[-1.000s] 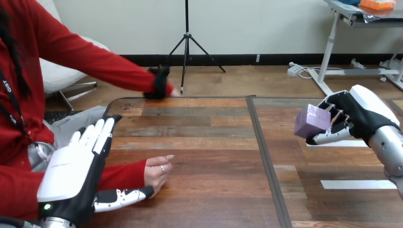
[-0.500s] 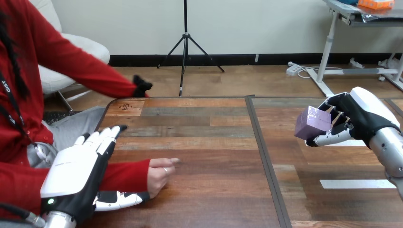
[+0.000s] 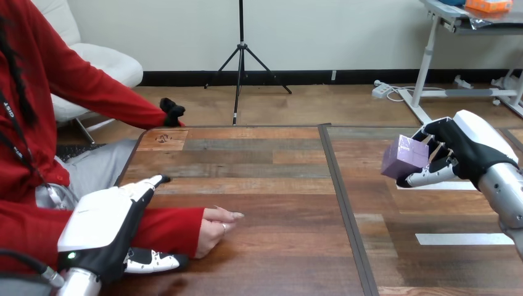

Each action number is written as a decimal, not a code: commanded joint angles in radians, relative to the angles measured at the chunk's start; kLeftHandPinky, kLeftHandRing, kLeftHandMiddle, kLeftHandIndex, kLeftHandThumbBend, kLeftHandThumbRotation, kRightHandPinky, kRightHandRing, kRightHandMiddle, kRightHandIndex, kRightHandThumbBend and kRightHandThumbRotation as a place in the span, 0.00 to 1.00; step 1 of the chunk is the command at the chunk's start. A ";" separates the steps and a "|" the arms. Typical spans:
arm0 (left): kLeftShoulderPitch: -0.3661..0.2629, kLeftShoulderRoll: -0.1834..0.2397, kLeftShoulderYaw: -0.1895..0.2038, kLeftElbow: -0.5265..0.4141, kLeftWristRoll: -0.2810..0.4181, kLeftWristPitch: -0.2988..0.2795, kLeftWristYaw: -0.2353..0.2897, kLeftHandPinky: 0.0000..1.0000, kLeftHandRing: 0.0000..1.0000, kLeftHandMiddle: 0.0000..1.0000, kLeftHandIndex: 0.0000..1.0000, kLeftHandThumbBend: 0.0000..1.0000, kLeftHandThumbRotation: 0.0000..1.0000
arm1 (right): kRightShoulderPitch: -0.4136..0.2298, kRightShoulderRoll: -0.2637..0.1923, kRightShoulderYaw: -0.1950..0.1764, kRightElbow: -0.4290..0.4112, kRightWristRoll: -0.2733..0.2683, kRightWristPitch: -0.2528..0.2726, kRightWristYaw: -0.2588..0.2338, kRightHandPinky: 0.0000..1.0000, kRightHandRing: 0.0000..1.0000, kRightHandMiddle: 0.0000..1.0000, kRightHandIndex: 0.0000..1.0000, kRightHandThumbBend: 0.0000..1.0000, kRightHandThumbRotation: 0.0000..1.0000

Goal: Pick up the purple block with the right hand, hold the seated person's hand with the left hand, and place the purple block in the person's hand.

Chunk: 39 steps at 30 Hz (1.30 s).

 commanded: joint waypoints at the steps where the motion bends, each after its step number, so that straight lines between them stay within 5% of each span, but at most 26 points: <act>1: -0.092 0.036 -0.029 0.021 0.021 0.030 0.013 0.86 0.86 0.86 0.87 0.95 0.31 | -0.024 0.005 -0.032 -0.068 0.015 0.007 -0.008 0.34 0.40 0.46 0.52 0.65 0.00; 39: -0.209 0.054 -0.138 0.125 0.018 0.112 -0.012 0.74 0.75 0.76 0.74 0.86 0.09 | -0.002 0.002 -0.044 -0.105 0.020 0.012 -0.007 0.31 0.38 0.45 0.51 0.66 0.00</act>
